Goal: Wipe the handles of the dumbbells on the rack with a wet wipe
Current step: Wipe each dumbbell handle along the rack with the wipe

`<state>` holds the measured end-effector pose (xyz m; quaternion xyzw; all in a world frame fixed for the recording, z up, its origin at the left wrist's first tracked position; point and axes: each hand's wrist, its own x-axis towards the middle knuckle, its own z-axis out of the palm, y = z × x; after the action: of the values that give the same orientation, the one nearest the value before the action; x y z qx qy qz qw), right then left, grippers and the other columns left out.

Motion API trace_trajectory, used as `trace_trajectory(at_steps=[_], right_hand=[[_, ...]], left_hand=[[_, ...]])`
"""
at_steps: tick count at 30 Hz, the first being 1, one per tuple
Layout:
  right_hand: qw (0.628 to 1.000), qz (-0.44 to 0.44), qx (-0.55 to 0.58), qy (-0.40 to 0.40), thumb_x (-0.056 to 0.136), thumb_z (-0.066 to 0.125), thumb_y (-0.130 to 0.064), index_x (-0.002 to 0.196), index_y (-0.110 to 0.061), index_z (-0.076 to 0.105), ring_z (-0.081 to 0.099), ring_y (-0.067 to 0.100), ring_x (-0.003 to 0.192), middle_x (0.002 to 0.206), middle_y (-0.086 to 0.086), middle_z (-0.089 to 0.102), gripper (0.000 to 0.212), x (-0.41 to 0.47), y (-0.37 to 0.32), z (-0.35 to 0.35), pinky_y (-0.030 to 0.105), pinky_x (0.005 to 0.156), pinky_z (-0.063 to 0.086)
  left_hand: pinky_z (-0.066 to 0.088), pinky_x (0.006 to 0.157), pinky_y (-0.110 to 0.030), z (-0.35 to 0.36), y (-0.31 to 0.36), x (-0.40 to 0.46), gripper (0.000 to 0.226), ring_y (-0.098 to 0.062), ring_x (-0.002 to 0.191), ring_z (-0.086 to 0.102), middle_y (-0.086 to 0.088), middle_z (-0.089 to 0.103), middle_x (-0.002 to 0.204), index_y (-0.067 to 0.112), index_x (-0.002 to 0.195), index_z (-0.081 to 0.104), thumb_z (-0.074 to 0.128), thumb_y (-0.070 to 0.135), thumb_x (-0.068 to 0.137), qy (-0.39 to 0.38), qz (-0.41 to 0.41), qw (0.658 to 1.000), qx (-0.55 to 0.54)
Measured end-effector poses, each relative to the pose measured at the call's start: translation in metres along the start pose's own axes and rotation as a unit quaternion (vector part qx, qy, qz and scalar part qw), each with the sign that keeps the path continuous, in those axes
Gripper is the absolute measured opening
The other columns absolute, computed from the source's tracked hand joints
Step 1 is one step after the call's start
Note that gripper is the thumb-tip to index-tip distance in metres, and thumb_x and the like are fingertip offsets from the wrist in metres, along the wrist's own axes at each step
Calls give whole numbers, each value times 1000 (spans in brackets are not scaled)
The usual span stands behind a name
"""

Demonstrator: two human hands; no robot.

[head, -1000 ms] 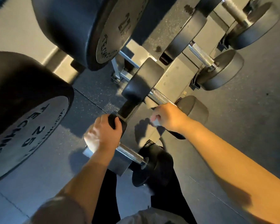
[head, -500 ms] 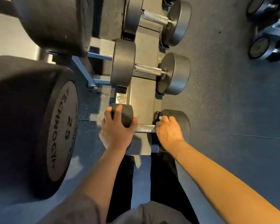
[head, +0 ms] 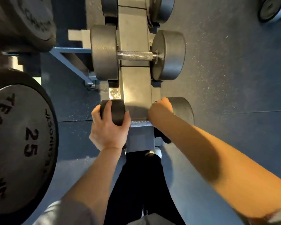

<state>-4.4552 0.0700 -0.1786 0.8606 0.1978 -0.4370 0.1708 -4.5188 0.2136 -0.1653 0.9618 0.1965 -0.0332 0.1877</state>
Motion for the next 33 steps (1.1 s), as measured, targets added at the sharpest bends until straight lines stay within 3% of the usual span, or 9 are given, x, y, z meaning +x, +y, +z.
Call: trace_trajectory(at_steps=[5,9,12,16,19,23,25,27,33], right_hand=[[999,-7,11,-40,98,44,-22,125,-24,55,45,21,123,126,0,54,29,17,6,-12,31,102,28],[994,-26,44,-94,97,48,-15,107,-19,57,50,18,88,100,1,53,14,13,21,-26,24,81,36],[997,-53,0,-63,96,49,-15,96,-19,54,48,20,86,89,0,51,6,8,24,-26,25,77,37],[994,-64,-87,22,98,46,-19,109,-20,60,54,21,101,105,0,60,19,-6,5,0,30,81,36],[982,-58,-167,74,96,47,-21,110,-16,61,54,22,96,100,4,60,21,-28,-10,19,34,83,38],[976,-70,-205,17,99,41,-14,134,6,43,45,42,123,134,28,46,41,-44,-26,42,48,102,38],[983,-89,-159,-4,98,37,-8,133,5,43,47,37,118,136,29,44,38,-45,-33,49,27,77,44],[992,-89,-88,3,98,36,-6,134,3,43,48,35,117,137,29,42,38,-43,-38,56,23,60,36],[995,2,55,84,96,41,-2,130,1,50,53,31,115,129,19,48,36,-40,-37,59,30,73,45]], left_hand=[[39,66,-37,1,1,-1,62,-32,92,64,1,51,132,31,125,58,47,64,74,-5,-25,1000,-1],[35,66,-33,1,3,-3,63,-31,89,64,3,51,132,33,124,58,43,66,72,0,-23,1000,0],[34,67,-32,1,2,-3,62,-30,87,65,4,51,132,34,125,58,41,66,74,1,-22,1000,1],[34,66,-32,2,1,-3,59,-29,88,64,0,51,135,30,127,59,31,60,84,9,-18,1000,1],[33,65,-32,1,1,-4,58,-28,89,64,0,50,136,30,128,58,28,56,87,11,-23,1000,0],[34,69,-33,-2,3,-3,47,-30,94,63,2,44,142,34,133,52,36,50,93,-20,-34,999,14],[34,72,-33,-1,3,-3,41,-31,97,62,2,41,144,34,135,50,44,45,96,-30,-41,999,15],[34,73,-34,1,2,-3,41,-32,97,61,0,42,144,33,135,50,45,44,96,-26,-41,999,15],[32,70,-33,3,3,-5,61,-30,93,61,0,47,139,31,132,55,24,54,85,0,-13,1000,-9]])
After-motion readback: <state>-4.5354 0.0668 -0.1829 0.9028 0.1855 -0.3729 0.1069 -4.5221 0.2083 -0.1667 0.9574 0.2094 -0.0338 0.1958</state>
